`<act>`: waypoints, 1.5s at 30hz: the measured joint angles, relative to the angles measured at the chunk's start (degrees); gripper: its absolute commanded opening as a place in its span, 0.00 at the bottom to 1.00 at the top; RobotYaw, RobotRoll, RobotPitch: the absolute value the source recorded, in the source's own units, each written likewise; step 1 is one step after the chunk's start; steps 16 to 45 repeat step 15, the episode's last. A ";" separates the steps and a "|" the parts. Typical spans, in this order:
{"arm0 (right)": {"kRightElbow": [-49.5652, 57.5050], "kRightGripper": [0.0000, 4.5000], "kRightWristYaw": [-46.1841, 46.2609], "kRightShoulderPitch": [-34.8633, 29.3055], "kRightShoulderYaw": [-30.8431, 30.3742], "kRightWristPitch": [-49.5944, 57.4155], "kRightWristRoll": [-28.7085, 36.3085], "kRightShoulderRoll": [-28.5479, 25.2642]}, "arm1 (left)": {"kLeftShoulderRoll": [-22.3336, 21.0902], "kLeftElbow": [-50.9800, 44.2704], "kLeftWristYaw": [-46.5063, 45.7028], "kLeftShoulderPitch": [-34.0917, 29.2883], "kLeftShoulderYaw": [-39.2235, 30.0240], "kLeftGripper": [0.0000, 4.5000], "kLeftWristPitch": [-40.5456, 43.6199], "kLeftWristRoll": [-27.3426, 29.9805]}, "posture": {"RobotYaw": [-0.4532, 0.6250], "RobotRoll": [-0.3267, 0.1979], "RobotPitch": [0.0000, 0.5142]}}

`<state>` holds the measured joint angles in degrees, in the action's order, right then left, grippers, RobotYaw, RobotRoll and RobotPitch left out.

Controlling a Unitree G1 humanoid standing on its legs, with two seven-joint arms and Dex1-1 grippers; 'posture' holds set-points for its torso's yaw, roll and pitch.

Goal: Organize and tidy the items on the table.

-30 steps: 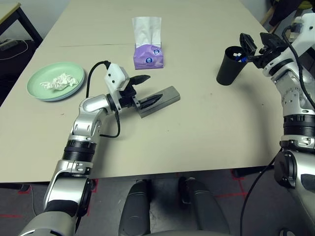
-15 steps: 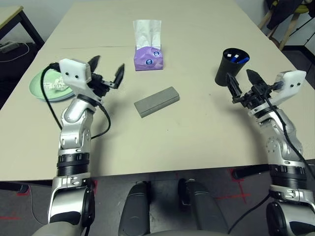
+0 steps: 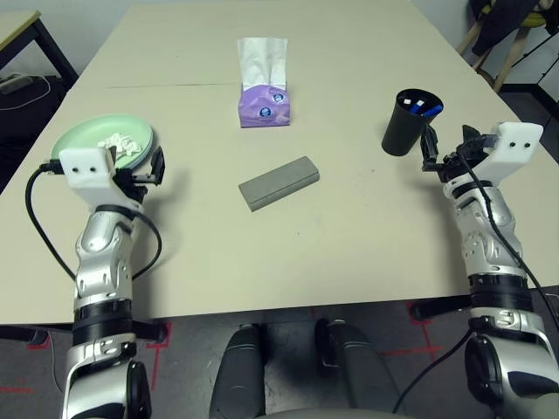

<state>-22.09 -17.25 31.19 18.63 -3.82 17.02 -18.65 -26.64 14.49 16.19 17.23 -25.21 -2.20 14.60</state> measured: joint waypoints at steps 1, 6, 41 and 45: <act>-0.06 0.99 -0.14 -0.07 0.11 -0.15 0.07 -0.06 | -0.15 0.02 -0.17 -0.07 -0.65 1.00 -0.09 0.26 | 0.50 0.62 0.26; -0.06 0.99 -0.22 -0.78 0.25 -0.30 0.32 -0.60 | -0.92 0.16 -0.77 -0.10 -2.74 1.00 -0.47 1.20 | 0.50 0.62 0.25; 0.90 0.99 0.61 -1.54 0.21 -0.29 0.31 -0.64 | -1.55 2.00 1.57 0.66 -1.45 1.00 1.23 2.02 | 0.48 0.62 0.25; 0.90 0.99 0.61 -1.54 0.21 -0.29 0.31 -0.64 | -1.55 2.00 1.57 0.66 -1.45 1.00 1.23 2.02 | 0.48 0.62 0.25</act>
